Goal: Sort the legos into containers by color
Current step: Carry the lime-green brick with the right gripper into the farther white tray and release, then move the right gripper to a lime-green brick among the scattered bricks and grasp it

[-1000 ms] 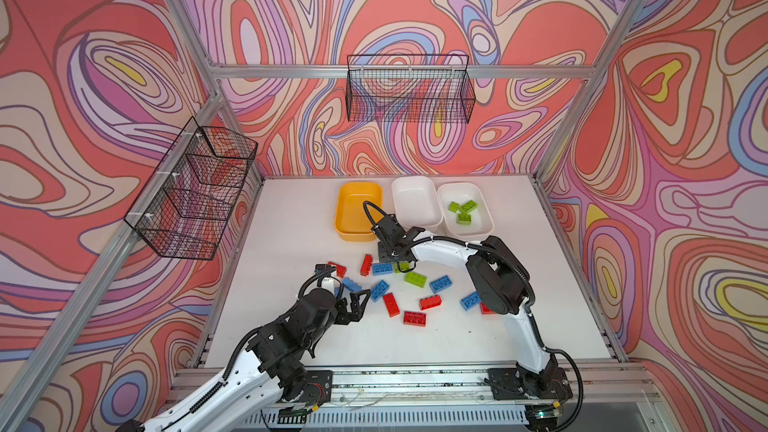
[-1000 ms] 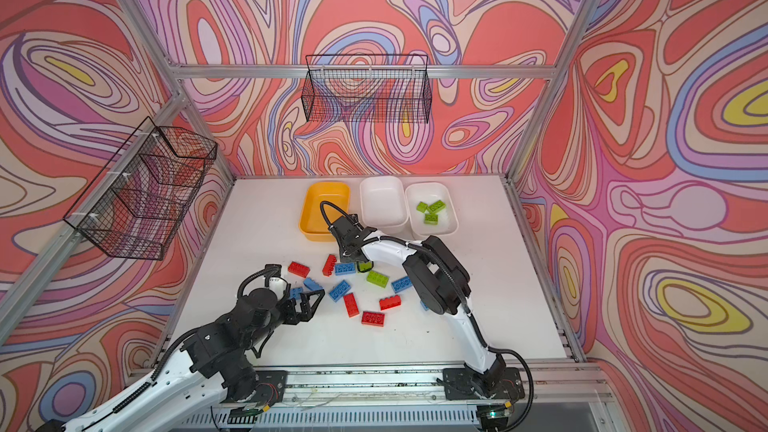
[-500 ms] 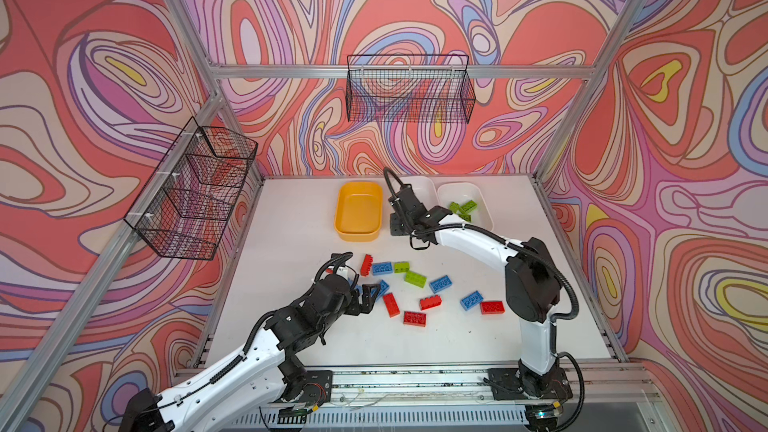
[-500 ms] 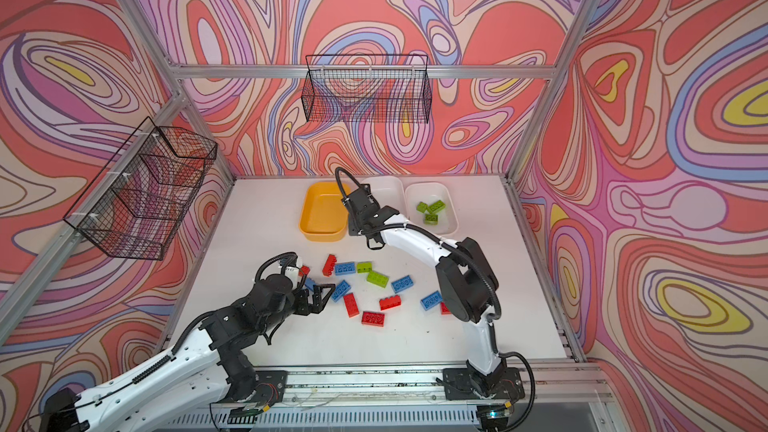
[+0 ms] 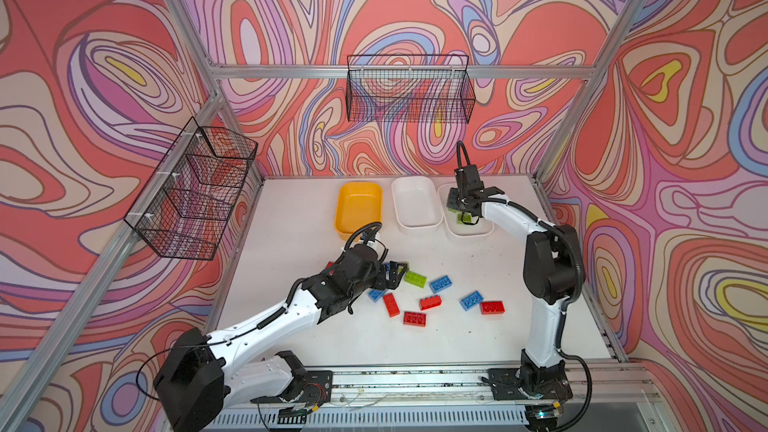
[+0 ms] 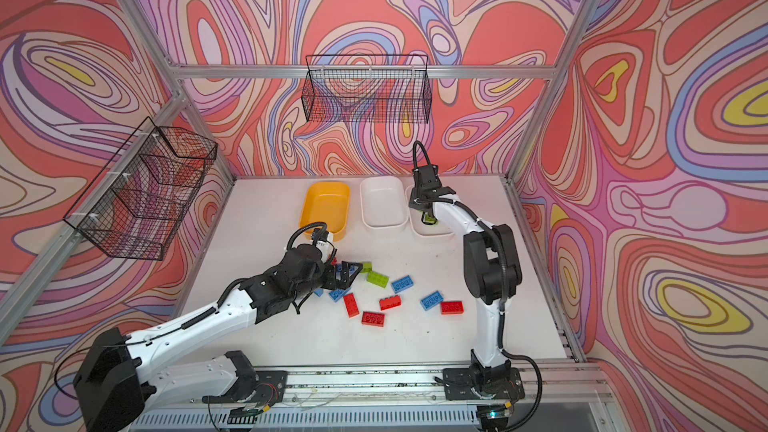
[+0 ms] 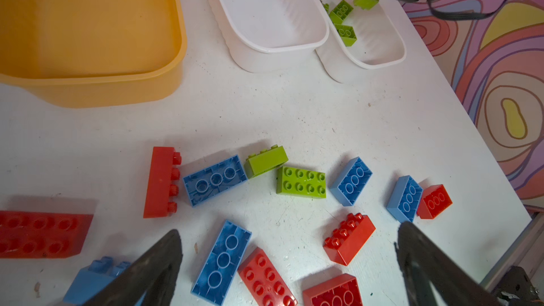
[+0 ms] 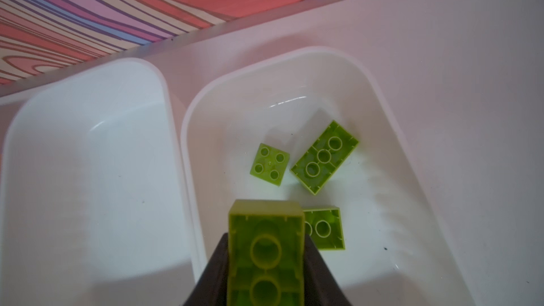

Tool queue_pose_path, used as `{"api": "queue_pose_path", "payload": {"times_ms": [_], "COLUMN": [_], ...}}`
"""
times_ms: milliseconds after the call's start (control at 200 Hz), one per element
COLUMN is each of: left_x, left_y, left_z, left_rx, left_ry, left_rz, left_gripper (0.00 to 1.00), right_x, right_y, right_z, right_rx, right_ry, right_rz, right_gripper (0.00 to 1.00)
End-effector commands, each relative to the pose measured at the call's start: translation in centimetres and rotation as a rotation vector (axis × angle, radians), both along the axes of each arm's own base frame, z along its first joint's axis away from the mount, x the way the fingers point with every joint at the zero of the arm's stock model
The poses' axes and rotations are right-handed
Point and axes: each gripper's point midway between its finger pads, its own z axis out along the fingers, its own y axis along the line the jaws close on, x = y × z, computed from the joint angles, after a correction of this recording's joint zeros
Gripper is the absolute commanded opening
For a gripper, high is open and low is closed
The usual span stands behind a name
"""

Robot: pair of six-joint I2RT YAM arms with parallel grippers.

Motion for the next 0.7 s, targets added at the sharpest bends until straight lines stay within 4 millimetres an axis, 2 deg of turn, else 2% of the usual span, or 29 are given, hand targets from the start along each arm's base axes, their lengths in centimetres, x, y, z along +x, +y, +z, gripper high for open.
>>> {"api": "queue_pose_path", "payload": {"times_ms": [0, 195, 315, 401, 446, 566, 696], "left_x": [1.2, 1.7, 1.7, 1.5, 1.3, 0.5, -0.8], "left_y": [-1.4, -1.6, -1.3, -1.0, -0.8, -0.3, 0.8], "left_z": [1.6, 1.3, 1.1, 1.0, 1.0, 1.2, 1.4], "left_rx": [-0.035, -0.012, 0.005, 0.012, 0.012, -0.014, -0.054], "left_ry": [-0.043, -0.037, -0.032, -0.023, -0.020, -0.017, -0.015], "left_rz": [-0.022, -0.018, -0.010, -0.003, -0.001, 0.004, 0.013], "left_gripper": [1.00, 1.00, 1.00, 1.00, 1.00, 1.00, 1.00], "right_x": [2.0, 4.5, 5.2, 5.0, 4.7, 3.1, -0.1], "right_y": [0.0, -0.1, 0.1, 0.1, 0.1, 0.0, 1.1], "right_z": [-1.5, -3.8, -4.0, -2.7, -1.9, 0.7, 3.1], "right_rx": [0.005, 0.019, 0.020, 0.030, 0.036, 0.055, 0.062], "right_ry": [0.000, 0.014, 0.013, -0.009, -0.020, -0.045, -0.062], "right_rz": [0.017, 0.016, 0.020, 0.020, 0.024, 0.023, 0.050], "right_gripper": [0.25, 0.29, 0.50, 0.62, 0.66, 0.68, 0.69]}}
